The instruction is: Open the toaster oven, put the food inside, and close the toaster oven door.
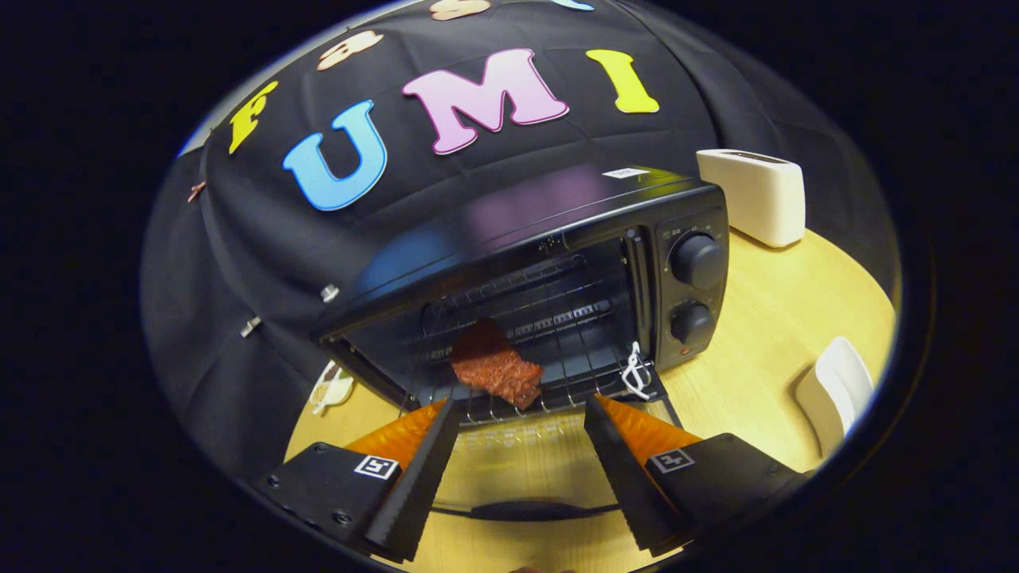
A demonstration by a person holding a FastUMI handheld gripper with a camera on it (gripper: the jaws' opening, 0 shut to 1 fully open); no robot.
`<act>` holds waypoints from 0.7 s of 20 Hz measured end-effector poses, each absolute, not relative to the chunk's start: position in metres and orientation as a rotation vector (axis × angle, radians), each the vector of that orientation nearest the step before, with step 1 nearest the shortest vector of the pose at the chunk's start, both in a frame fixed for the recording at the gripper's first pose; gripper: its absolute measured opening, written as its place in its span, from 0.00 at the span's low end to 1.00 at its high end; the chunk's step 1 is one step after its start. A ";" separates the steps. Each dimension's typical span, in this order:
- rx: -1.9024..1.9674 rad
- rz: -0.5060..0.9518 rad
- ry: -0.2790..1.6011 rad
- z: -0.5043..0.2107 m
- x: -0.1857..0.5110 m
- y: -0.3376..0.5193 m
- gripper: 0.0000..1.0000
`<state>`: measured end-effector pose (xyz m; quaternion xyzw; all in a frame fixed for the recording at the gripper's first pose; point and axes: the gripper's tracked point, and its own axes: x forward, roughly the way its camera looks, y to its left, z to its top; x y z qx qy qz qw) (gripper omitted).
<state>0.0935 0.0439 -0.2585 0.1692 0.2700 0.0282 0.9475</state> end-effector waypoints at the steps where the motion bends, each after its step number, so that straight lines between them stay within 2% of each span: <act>1: 0.310 0.065 0.570 -0.261 0.085 0.043 0.98; 14: 0.031 0.102 0.756 -0.291 -0.011 0.014 0.99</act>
